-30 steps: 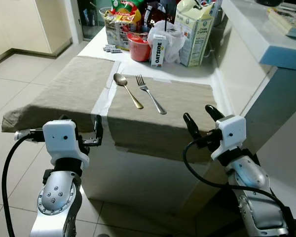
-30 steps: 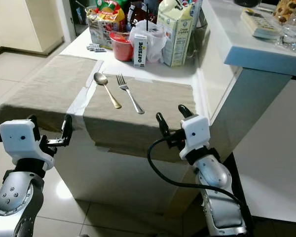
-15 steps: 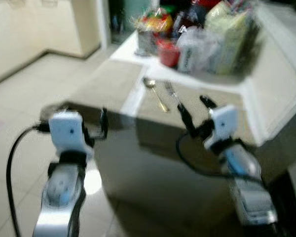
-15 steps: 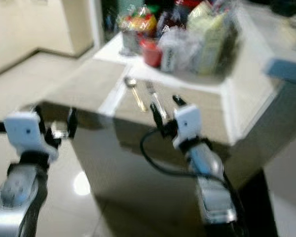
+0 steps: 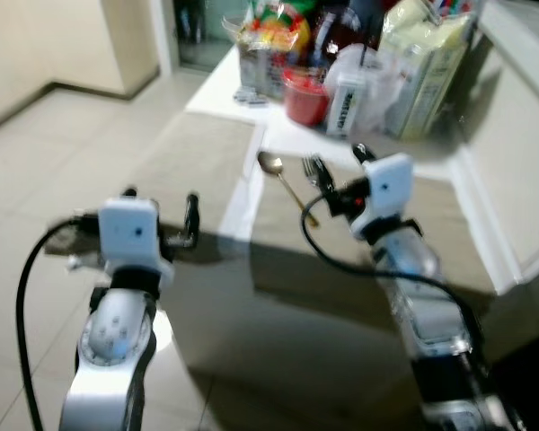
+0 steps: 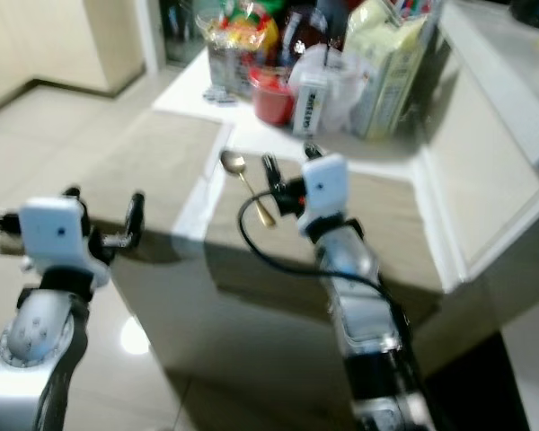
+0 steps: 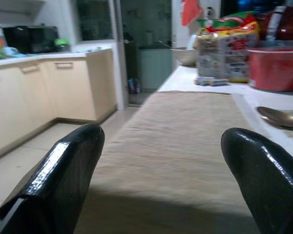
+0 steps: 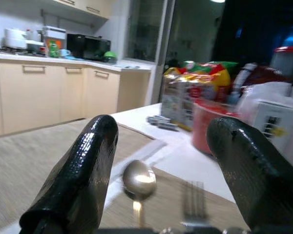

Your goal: Setting the table

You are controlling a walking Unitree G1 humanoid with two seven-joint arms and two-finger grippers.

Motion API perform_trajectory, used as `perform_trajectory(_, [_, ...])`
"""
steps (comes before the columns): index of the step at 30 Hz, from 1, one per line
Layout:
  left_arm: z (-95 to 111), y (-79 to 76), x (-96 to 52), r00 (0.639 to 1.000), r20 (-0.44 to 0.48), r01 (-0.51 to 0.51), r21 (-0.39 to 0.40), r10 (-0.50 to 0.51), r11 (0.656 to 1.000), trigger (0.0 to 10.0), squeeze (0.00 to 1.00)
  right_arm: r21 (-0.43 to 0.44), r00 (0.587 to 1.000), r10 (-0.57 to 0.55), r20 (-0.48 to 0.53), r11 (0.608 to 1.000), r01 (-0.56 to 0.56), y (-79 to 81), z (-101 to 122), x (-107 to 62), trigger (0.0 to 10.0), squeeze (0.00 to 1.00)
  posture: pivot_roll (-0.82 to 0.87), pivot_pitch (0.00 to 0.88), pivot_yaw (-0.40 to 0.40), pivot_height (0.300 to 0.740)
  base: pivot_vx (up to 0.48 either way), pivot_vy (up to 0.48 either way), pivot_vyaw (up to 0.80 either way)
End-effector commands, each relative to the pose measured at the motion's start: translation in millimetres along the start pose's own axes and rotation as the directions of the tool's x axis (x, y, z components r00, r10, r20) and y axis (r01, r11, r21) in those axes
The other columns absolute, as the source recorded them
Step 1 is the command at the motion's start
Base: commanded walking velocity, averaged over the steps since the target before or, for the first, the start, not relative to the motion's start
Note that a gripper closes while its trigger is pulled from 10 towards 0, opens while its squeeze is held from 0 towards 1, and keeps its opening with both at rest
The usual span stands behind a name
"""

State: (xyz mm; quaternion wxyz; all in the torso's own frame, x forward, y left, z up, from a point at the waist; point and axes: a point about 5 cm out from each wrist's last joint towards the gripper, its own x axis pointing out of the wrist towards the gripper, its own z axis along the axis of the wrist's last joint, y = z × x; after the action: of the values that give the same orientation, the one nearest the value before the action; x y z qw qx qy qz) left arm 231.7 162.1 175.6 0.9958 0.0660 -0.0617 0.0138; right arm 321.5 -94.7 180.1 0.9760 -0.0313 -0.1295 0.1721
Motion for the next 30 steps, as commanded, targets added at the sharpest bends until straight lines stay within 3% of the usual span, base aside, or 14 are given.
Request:
perform_trajectory(1, [2, -3.4, 0.7, 1.0, 0.0, 0.023, -0.001, -0.023, 1.0, 10.0, 0.0, 0.014, 0.996, -0.066, -0.055, 0.998, 0.067, -13.0, -11, 0.2, 10.0, 0.0, 0.04, 0.0, -0.004, 0.728, 0.0, 0.0, 0.0])
perform_trajectory(8, [3, 0.6, 1.2, 0.999, -0.004, 0.037, 0.018, -0.037, 0.999, 10.0, 0.0, -0.034, 0.977, -0.185, -0.109, 0.983, 0.182, -30.3, -12, 34.0, 10.0, 0.0, 0.07, 0.009, 0.022, 0.728, 0.0, 0.0, 0.0])
perform_trajectory(17, [6, 4.0, 2.2, 0.999, -0.002, 0.043, 0.033, -0.043, 0.999, 10.0, 0.0, -0.103, 0.939, -0.268, -0.217, 0.962, 0.251, -40.2, -26, 49.4, 10.0, 0.0, 0.08, 0.018, 0.033, 0.728, 0.0, 0.0, 0.0])
perform_trajectory(30, [10, 4.1, 2.1, 0.999, 0.002, 0.05, 0.038, -0.05, 0.998, 10.0, 0.0, 0.017, 0.878, -0.243, -0.412, 0.962, 0.274, -31.1, -45, 55.9, 10.0, 0.0, 0.08, 0.013, 0.029, 0.728, 0.0, 0.0, 0.0])
